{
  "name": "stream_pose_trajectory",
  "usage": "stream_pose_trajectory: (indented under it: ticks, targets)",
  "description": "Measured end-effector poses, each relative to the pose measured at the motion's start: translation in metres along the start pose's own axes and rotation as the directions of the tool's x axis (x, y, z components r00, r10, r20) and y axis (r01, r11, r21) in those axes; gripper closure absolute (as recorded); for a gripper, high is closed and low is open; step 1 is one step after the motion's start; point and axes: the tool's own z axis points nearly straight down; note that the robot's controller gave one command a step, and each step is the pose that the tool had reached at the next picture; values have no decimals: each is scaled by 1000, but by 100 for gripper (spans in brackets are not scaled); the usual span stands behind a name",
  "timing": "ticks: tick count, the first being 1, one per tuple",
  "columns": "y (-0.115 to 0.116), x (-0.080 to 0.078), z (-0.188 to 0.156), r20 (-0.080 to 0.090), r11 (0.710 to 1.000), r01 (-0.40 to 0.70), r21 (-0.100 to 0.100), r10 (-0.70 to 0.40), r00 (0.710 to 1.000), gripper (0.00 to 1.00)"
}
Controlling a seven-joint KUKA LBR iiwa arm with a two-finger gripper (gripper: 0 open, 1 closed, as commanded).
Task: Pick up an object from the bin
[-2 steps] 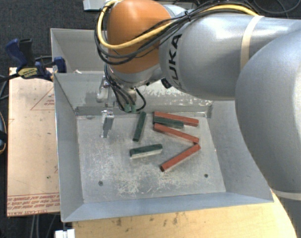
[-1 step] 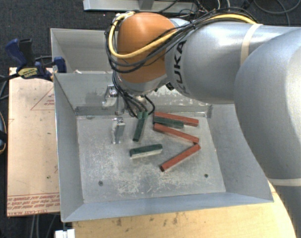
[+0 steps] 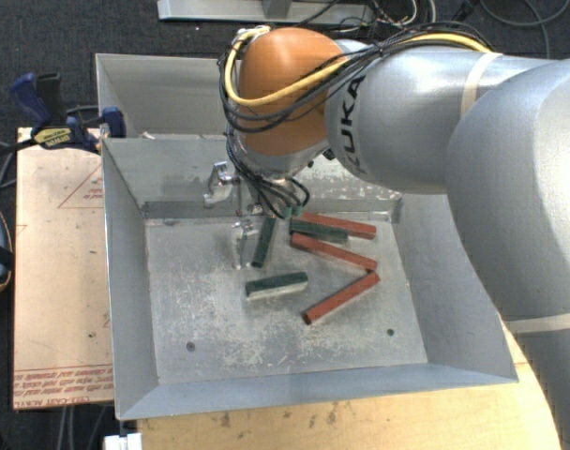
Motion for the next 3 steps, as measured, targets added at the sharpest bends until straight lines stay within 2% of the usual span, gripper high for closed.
stream_pose_trajectory:
  ticks: [1,2,3]
  targets:
    - [-21,2,3,2,980,198,-2,-198,980,0]
    - [-71,17,76,10,977,211,-3,-211,977,0]
    - [-67,17,72,7,977,213,-2,-213,977,100]
